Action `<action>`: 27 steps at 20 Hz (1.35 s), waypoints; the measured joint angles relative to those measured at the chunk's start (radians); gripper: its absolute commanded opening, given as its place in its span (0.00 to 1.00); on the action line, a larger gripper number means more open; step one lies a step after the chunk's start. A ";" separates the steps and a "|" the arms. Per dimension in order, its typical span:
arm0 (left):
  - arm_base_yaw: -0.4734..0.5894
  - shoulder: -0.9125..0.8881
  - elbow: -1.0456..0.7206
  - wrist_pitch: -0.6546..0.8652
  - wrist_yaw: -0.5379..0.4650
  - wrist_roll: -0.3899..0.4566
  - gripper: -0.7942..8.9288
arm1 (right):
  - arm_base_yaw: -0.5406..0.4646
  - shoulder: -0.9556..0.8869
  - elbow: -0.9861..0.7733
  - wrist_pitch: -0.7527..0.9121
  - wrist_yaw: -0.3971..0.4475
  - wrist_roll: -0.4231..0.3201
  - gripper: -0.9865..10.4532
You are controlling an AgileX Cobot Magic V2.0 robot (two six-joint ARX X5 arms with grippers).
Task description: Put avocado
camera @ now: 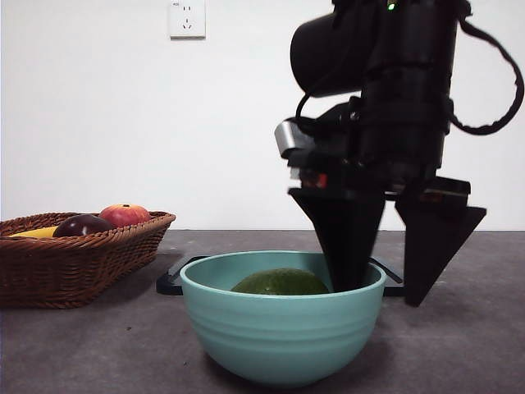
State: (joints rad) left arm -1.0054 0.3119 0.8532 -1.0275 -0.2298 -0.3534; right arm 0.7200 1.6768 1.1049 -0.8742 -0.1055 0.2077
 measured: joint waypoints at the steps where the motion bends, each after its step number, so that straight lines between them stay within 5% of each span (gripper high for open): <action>1: 0.000 0.000 0.000 0.000 0.000 0.000 0.72 | 0.000 0.008 0.000 0.008 -0.003 0.004 0.20; 3: 0.000 0.000 0.000 0.000 0.000 0.000 0.72 | 0.001 0.012 0.000 0.025 -0.006 0.011 0.09; 12: 0.000 0.000 0.000 0.000 0.000 0.000 0.72 | -0.022 0.013 0.076 0.026 -0.003 0.085 0.09; 23: 0.000 0.000 0.000 0.000 0.000 0.000 0.72 | -0.271 0.361 0.676 -0.077 -0.041 0.084 0.09; 27: 0.000 0.000 -0.001 0.000 0.000 0.000 0.72 | -0.273 0.484 0.719 -0.076 -0.049 0.084 0.09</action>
State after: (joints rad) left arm -1.0054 0.3119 0.8520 -1.0275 -0.2298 -0.3538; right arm 0.4469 2.1605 1.8236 -0.9497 -0.1543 0.2913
